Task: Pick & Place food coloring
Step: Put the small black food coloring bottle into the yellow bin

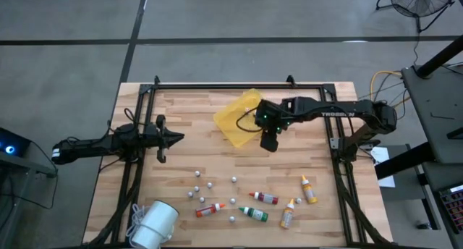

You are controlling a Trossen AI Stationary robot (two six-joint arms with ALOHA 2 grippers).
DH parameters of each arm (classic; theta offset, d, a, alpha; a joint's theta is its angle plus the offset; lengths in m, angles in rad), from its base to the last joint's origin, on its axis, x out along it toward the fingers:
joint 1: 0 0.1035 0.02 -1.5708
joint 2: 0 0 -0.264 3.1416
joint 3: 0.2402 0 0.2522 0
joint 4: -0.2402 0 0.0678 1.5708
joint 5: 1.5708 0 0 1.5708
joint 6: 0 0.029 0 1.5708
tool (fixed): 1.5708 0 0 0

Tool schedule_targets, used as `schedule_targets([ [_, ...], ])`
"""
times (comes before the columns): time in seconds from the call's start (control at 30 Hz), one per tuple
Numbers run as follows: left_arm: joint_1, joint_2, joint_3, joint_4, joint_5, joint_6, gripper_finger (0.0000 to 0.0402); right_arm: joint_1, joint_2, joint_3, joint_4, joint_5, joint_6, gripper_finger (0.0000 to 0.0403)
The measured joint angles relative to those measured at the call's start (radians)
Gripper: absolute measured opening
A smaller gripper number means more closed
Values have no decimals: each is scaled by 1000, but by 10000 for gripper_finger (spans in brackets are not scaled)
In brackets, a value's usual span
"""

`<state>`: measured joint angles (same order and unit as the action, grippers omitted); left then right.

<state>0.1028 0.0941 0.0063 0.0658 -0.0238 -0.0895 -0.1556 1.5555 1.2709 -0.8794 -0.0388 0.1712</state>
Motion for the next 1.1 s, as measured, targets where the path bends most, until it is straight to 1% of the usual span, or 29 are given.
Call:
schedule_targets([
  [0.17,0,0,0,0,0,0,0,61,-15,-15,-1,-43,47,149],
  [0.4,0,0,0,0,0,0,0,133,-96,-64,-1,-46,65,151],
  [0.53,-1,0,0,0,0,0,0,161,-172,-133,1,-48,57,148],
  [0.7,-1,0,0,0,0,0,0,210,-298,-267,23,-48,55,152],
  [0.93,-1,0,0,0,0,0,0,346,-476,-393,29,-50,57,151],
  [1.1,-1,0,0,0,0,0,0,446,-554,-420,21,-108,75,154],
])
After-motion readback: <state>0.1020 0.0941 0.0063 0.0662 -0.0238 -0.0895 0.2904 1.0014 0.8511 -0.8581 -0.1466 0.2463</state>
